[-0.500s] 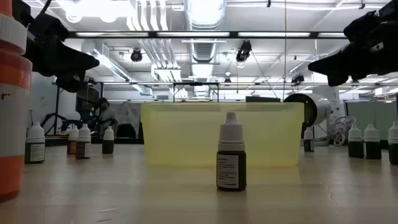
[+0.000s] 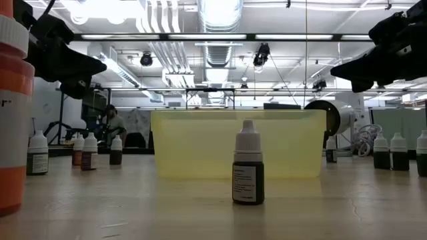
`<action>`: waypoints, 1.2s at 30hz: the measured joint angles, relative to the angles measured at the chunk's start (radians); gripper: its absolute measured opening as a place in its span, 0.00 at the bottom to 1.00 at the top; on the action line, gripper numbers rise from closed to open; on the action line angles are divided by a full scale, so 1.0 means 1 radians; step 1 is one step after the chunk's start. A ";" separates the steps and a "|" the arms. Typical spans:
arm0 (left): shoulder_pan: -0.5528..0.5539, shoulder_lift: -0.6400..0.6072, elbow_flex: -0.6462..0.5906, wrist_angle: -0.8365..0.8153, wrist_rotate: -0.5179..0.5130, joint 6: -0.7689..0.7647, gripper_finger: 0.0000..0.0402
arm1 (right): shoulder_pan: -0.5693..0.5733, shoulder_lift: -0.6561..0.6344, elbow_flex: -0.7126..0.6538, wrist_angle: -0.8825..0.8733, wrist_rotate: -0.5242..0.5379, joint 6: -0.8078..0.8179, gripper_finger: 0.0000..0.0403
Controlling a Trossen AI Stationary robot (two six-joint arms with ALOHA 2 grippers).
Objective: Pick & Place food coloring
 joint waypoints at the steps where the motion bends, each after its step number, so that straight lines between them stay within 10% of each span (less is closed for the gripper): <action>1: 0.000 0.000 0.000 0.000 0.000 0.000 0.00 | 0.000 0.000 0.000 0.000 0.000 0.000 0.02; 21: 0.000 0.000 0.000 0.007 0.000 -0.005 0.00 | 0.000 0.000 0.000 0.024 0.000 0.280 0.02; 36: 0.000 0.000 0.000 0.160 0.000 -0.397 0.00 | 0.000 0.000 0.000 0.114 0.001 0.317 0.02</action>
